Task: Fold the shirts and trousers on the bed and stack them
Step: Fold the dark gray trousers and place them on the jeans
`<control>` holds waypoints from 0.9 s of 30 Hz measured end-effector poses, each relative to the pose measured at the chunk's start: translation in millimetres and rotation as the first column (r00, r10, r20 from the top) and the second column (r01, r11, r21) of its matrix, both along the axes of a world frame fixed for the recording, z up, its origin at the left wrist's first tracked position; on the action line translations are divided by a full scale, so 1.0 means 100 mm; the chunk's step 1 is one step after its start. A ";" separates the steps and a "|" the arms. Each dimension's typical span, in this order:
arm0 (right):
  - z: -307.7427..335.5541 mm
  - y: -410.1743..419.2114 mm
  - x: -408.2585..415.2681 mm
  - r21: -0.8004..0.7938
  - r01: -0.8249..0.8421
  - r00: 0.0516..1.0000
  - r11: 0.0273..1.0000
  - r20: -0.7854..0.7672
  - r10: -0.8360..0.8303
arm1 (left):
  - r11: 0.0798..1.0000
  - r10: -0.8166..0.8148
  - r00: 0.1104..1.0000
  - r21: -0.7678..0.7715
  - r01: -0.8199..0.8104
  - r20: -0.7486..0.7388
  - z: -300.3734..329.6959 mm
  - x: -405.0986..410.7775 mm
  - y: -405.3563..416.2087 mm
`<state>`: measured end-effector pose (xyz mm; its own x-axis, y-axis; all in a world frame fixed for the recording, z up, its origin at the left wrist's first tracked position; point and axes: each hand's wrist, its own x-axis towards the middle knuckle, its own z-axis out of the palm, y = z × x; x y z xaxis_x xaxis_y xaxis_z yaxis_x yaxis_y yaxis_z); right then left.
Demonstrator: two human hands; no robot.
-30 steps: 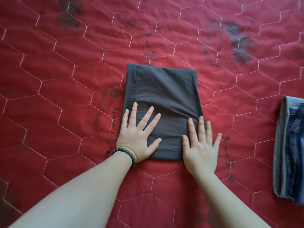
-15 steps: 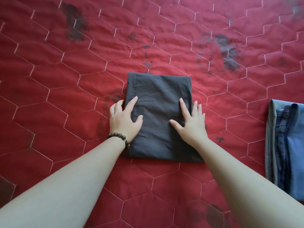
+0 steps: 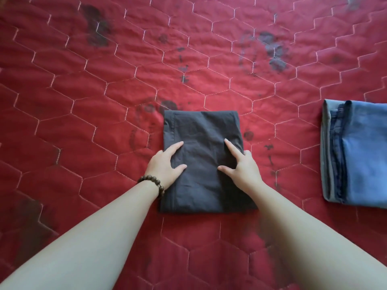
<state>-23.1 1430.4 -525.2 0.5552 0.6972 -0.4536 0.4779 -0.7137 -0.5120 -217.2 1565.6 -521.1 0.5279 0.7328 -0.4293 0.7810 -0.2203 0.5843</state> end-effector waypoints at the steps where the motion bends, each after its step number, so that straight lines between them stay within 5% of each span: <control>1: 0.03 -0.12 -0.08 0.010 -0.008 1.000 1.000 -0.009 0.008 | 1.000 -0.005 1.000 0.011 0.005 -0.011 0.04 -0.06 -0.12; 14: 1.28 -1.43 -0.19 0.224 0.048 0.996 0.973 0.059 -0.063 | 0.982 -0.133 0.989 0.147 0.122 0.061 1.15 0.04 -1.24; 27: 1.70 -2.93 2.16 0.213 0.025 0.996 0.977 0.076 -0.042 | 0.976 -0.194 0.967 0.135 0.173 0.164 1.46 2.30 -2.63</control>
<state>193.1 1137.8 -355.5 0.6079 0.7531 -0.2517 0.5008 -0.6096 -0.6144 12.4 1302.4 -374.9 0.7175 0.6559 -0.2344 0.6084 -0.4263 0.6694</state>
